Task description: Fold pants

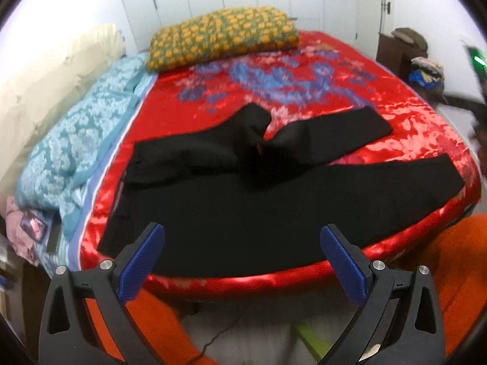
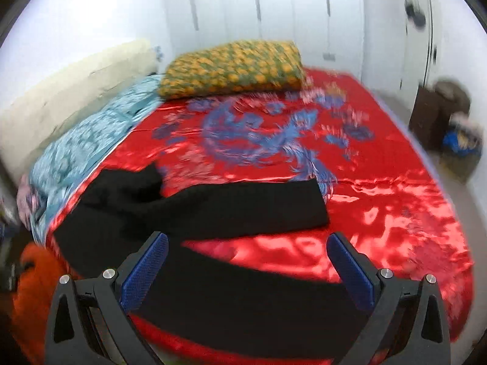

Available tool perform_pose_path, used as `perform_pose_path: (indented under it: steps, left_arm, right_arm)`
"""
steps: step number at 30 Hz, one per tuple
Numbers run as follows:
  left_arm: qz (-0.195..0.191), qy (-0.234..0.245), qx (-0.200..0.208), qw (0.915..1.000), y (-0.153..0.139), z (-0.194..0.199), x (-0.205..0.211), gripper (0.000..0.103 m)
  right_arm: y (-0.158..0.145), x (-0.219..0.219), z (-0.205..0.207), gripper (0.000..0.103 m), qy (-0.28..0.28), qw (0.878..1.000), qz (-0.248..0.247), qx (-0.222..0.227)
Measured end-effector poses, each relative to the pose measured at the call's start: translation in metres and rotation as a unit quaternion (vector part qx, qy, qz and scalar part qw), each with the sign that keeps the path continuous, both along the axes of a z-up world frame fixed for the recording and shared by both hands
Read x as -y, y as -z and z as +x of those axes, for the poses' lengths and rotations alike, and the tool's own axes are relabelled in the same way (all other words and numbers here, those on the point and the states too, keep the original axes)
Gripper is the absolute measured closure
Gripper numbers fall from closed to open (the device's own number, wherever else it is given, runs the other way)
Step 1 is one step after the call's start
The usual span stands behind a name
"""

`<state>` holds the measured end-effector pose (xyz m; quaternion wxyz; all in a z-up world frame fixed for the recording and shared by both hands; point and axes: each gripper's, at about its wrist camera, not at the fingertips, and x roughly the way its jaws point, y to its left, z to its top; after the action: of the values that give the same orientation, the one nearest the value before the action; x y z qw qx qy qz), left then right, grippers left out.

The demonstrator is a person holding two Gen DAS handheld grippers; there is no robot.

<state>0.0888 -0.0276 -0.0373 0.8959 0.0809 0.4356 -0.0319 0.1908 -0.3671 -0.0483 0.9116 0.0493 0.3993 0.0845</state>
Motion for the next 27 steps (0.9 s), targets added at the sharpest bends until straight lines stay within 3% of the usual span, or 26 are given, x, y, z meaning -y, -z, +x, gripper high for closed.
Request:
perform_pose_path:
  steps: [3,6,8,17,18,19,20,22,27]
  left_arm:
    - [0.009,-0.012,-0.014,0.9998,0.009,0.013,0.001,0.001]
    - [0.013,-0.024,-0.030,0.9992,0.018,0.027,0.002,0.001]
    - [0.016,-0.029,-0.040,0.9986,0.024,0.033,0.002,0.001]
    - [0.035,-0.040,-0.096,0.9940,0.054,0.057,0.006,0.001]
    - [0.038,-0.039,-0.100,0.9935,0.056,0.059,0.007,0.001]
    - [0.039,-0.038,-0.102,0.9933,0.058,0.060,0.008,0.001]
    - [0.041,-0.037,-0.103,0.9931,0.059,0.060,0.010,0.001]
    - [0.044,-0.034,-0.104,0.9930,0.060,0.061,0.012,0.001]
    - [0.037,-0.032,-0.108,0.9929,0.065,0.065,0.018,0.001]
  right_arm:
    - [0.040,0.054,0.091,0.007,0.021,0.996,0.053,-0.070]
    - [0.090,0.098,0.168,0.029,0.045,0.980,0.126,-0.150]
    - [0.118,0.114,0.206,0.035,0.056,0.971,0.145,-0.184]
    - [0.193,0.108,0.293,0.041,0.031,0.964,0.072,-0.254]
    - [0.198,0.106,0.298,0.047,0.026,0.963,0.071,-0.257]
    - [0.203,0.104,0.301,0.072,0.017,0.962,0.077,-0.262]
    - [0.206,0.102,0.303,0.084,0.008,0.961,0.070,-0.267]
    - [0.197,0.098,0.301,0.088,-0.005,0.966,0.053,-0.253]
    - [0.119,0.120,0.306,0.089,0.013,0.990,-0.004,-0.137]
